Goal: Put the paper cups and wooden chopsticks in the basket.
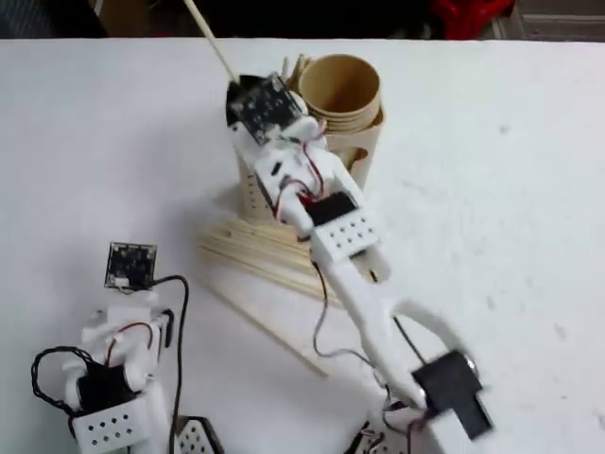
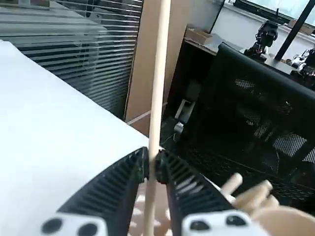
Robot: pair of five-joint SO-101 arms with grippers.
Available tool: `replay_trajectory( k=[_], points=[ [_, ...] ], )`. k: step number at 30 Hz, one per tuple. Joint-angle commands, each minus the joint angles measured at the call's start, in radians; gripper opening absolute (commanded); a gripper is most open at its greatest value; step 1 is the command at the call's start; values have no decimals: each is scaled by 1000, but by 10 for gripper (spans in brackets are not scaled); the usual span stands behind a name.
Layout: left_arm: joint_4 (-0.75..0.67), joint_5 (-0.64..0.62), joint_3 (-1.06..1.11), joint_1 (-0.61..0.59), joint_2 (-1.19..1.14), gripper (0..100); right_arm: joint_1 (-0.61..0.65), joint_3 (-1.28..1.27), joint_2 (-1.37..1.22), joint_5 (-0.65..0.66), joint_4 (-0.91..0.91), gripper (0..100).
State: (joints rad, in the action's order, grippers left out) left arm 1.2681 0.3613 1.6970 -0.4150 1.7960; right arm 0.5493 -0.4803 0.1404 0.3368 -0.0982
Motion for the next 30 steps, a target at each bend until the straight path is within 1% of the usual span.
replay_trajectory(
  k=[1, 4, 8, 10, 14, 16, 20, 23, 25, 28, 30],
  points=[
    [2, 5, -3, -7, 4, 219, -12, -91, 180, -6, 4, 16],
    [2, 5, -3, -7, 4, 219, -12, -175, 303, -6, 41, 17],
    [2, 5, -3, -7, 4, 219, -27, -196, 426, -6, 245, 26],
    [2, 5, -3, -7, 4, 219, -47, -196, 460, -6, 314, 70],
    [2, 5, -3, -7, 4, 219, -88, -196, 493, -6, 384, 180],
    [2, 5, -3, -7, 4, 219, -105, -196, 510, -6, 417, 182],
    [2, 5, -3, -7, 4, 219, -105, -196, 584, -12, 513, 147],
    [2, 5, -3, -7, 4, 219, -61, -196, 682, -8, 674, 106],
    [2, 5, -3, -7, 4, 219, -12, -193, 763, -5, 845, 87],
    [2, 5, -3, -7, 4, 219, 65, -143, 846, -5, 1082, 81],
    [2, 5, -3, -7, 4, 219, 93, -92, 851, 0, 1202, 80]
  ],
)
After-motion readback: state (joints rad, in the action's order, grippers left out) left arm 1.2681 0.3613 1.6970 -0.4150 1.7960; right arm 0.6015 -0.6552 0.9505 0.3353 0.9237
